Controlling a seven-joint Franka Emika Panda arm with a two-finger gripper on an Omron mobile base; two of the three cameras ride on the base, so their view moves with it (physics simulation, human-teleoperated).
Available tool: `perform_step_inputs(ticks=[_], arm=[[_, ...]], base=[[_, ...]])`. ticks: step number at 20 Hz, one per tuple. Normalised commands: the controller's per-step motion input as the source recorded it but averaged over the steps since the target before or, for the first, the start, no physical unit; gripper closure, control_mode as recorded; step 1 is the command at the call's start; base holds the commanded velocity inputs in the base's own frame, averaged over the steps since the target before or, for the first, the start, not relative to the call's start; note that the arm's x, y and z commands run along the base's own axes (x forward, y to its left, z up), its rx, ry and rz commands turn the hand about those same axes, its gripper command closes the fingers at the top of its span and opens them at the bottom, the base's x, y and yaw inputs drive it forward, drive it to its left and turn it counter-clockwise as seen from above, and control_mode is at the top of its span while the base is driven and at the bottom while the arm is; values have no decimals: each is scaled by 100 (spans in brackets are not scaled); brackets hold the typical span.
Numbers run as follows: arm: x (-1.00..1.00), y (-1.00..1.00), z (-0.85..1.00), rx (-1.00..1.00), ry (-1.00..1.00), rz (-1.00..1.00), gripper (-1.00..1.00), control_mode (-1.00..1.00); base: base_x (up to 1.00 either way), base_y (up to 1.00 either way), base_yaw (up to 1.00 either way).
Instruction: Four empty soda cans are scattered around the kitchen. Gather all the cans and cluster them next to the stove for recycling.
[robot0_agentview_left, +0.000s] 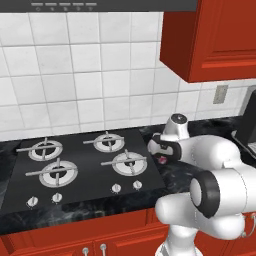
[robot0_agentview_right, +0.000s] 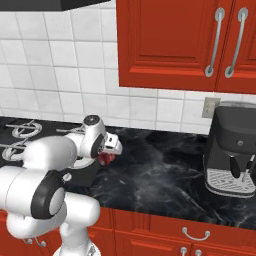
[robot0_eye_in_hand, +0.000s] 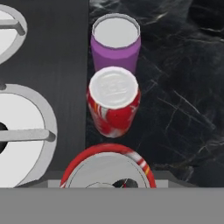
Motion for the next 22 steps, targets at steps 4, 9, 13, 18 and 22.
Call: perform_step_inputs(ticks=[4,9,13,18,22], arm=[[5,0,-18,0,0,0,100,-100],[3,0,-15,0,0,0,100,-100],[1,0,-14,0,0,0,100,-100],[0,0,-13,0,1,0,100,-100],[0,0,-11,0,3,0,100,-100]], base=[[0,0,0],[0,0,0],[0,0,0],[0,0,0],[0,0,0]])
